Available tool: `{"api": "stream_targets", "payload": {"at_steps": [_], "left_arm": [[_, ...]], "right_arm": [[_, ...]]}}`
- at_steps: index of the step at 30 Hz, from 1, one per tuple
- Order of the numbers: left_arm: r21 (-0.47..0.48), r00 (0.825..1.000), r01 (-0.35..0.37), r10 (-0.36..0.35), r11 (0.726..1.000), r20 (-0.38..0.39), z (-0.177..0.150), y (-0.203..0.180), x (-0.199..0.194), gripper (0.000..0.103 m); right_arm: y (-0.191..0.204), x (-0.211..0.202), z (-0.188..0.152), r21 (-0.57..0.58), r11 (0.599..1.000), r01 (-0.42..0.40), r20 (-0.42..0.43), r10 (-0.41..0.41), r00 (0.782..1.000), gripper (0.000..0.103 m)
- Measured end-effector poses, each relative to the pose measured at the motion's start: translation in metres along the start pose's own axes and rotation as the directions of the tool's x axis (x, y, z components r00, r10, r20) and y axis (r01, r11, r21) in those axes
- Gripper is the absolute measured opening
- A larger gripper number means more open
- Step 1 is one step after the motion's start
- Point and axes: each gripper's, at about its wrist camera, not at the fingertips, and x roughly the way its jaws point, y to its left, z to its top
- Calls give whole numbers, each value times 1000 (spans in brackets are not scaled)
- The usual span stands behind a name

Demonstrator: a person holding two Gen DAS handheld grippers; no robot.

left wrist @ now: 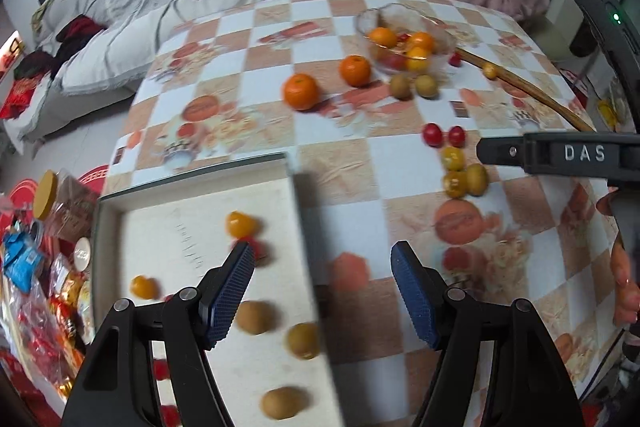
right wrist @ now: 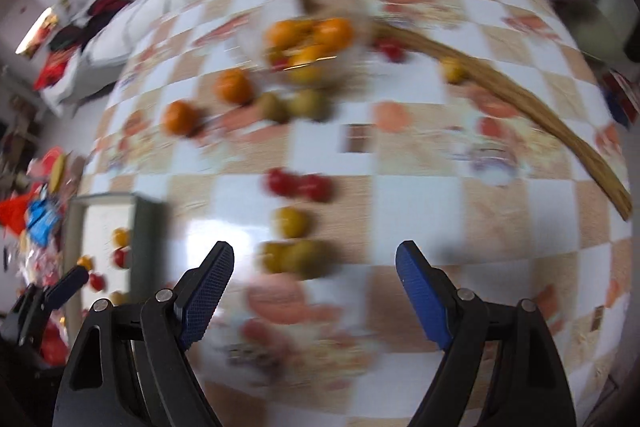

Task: Organize fruits
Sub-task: 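Move both open tools back to the remaining fruits on the table, then grasp a yellow tomato with the left tool while the right tool grasps a yellow tomato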

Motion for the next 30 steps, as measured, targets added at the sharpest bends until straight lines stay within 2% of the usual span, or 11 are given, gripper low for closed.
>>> {"api": "stream_targets", "payload": {"at_steps": [7, 13, 21, 30], "left_arm": [[45, 999, 25, -24, 999, -24, 8, -43, 30, 72], [58, 999, 38, -36, 998, -28, 20, -65, 55, 72], [41, 999, 36, -34, 999, -32, 32, -80, 74, 72], [14, 1000, 23, -23, 1000, -21, 39, -86, 79, 72]], "right_arm": [[-59, 11, 17, 41, 996, 76, 5, -76, 997, 86], [-84, 27, 29, 18, 995, 102, 3, -103, 995, 83], [-83, 42, 60, -33, 993, 116, 51, -115, 992, 77], [-79, 54, 101, -40, 991, 128, 97, -124, 988, 63]]}}
